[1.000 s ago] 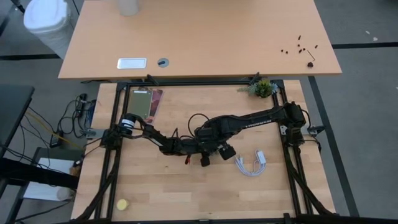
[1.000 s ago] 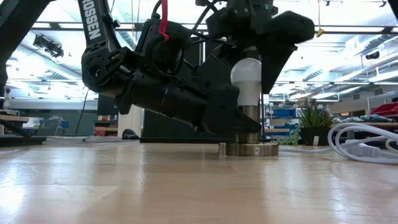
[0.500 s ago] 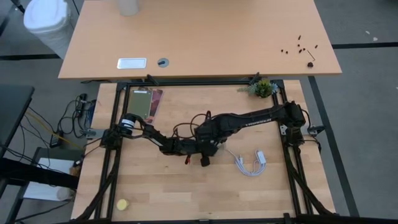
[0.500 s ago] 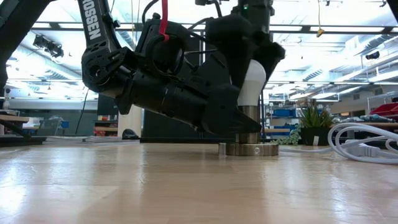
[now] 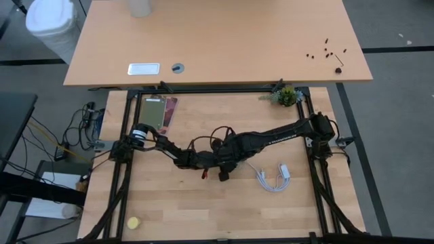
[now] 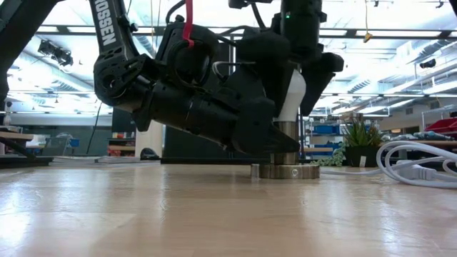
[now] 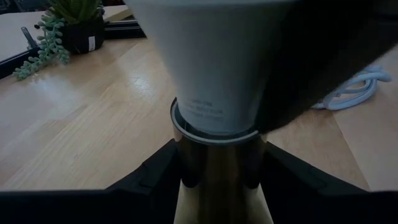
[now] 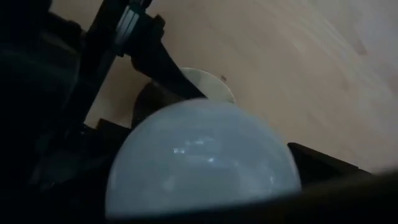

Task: Screw lightbulb
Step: Remove the white lightbulb from the desk lamp

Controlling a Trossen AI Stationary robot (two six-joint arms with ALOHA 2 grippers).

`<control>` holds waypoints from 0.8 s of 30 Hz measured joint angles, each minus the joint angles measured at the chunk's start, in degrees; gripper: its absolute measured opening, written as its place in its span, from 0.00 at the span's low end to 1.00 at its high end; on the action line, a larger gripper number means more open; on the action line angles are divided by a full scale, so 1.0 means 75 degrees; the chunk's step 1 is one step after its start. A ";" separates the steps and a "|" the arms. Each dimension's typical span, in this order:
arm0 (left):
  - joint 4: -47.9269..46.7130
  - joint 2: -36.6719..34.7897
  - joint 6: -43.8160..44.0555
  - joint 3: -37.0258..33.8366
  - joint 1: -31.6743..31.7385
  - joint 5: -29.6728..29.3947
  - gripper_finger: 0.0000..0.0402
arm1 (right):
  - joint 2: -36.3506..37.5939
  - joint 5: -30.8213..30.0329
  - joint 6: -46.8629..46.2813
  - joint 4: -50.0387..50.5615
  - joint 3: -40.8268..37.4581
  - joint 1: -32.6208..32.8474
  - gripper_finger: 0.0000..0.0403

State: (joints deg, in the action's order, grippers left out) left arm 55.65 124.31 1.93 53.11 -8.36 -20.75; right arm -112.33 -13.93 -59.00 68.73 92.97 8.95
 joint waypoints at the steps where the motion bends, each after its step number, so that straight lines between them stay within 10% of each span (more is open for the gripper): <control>1: 0.0002 0.0000 0.0001 -0.0005 -0.0001 -0.0005 0.47 | 0.0005 0.0002 0.0016 -0.0073 -0.0036 0.0003 0.93; 16: 0.0007 0.0000 0.0009 0.0005 0.0002 -0.0024 0.47 | -0.0001 0.0114 0.1402 -0.0292 -0.0061 -0.0150 0.62; 24: 0.0010 0.0000 0.0006 0.0005 0.0005 -0.0024 0.47 | -0.0001 0.0579 0.3927 -0.0222 -0.0058 -0.0267 0.66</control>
State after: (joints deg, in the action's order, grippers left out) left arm 55.72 124.31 1.97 53.15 -8.32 -20.93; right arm -112.33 -9.59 -29.55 67.06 92.53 6.95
